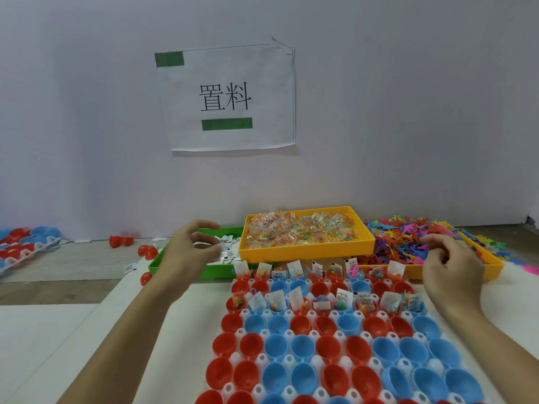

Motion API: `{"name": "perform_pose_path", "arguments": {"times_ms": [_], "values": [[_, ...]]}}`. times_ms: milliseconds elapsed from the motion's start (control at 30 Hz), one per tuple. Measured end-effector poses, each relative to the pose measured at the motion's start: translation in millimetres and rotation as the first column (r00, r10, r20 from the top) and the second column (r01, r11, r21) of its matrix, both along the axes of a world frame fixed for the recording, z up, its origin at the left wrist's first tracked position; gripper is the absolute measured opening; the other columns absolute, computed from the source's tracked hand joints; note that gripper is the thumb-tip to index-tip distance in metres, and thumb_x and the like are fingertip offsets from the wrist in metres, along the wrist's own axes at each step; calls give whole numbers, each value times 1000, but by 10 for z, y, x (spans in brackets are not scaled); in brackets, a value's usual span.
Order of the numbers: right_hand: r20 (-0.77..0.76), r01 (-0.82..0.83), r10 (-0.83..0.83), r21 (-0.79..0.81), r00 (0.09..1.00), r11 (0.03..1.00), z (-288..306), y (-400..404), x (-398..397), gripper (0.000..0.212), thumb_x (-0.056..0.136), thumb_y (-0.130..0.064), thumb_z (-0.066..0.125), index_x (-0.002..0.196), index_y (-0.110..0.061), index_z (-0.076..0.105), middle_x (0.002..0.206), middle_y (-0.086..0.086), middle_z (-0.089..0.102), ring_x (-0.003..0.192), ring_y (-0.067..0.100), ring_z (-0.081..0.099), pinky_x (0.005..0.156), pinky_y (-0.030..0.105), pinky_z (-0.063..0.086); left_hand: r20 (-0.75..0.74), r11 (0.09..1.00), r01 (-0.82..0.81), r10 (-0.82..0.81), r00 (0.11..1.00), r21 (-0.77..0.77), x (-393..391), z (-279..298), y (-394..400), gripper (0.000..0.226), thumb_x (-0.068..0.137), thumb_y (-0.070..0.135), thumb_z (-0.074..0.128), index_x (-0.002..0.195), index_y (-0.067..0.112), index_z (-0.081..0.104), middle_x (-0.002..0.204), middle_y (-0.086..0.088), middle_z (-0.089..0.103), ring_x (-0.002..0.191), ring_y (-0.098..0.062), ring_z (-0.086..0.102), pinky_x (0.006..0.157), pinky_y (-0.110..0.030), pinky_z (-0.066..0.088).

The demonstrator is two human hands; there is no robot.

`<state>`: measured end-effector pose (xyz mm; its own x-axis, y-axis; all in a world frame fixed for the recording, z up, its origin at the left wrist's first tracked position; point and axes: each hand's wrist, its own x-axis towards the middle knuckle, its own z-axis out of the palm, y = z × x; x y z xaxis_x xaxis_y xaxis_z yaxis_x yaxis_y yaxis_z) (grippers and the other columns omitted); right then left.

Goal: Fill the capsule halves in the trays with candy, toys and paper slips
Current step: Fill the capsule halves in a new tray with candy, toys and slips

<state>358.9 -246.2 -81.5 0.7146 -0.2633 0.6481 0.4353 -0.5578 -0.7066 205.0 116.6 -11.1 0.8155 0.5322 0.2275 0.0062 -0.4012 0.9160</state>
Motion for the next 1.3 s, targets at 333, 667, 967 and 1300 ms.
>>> {"name": "perform_pose_path", "arguments": {"times_ms": [333,667,967,1300], "values": [[-9,-12,12,13,1000,1000,0,4,2,27,92,6,46,106,-6,66,99,14,65,93,29,59,79,42,49,-387,904,385,-292,875,188,-149,465,-158,26,82,-1,74,89,24,74,80,1,74,76,-16,71,66,-24,55],[1,-13,13,16,1000,1000,6,11,-5,25,92,8,47,107,-3,64,98,17,65,90,28,57,75,35,42,-616,762,498,-168,770,414,-100,401,-355,17,87,11,69,89,28,69,87,6,69,73,-7,65,56,-15,51],[-2,-11,11,14,1000,1000,1,12,-1,24,92,8,48,107,-3,63,99,18,65,90,28,57,75,34,41,-636,728,493,-102,765,476,-43,333,-451,14,88,8,68,84,21,71,77,8,71,64,-5,69,63,-18,58],[3,-15,15,15,1000,1000,8,14,-2,24,91,8,48,107,-3,63,97,16,64,90,29,57,76,35,42,-677,746,473,-40,735,469,-62,343,-544,7,87,13,69,81,16,70,81,1,73,75,-9,72,80,-31,61]]}}
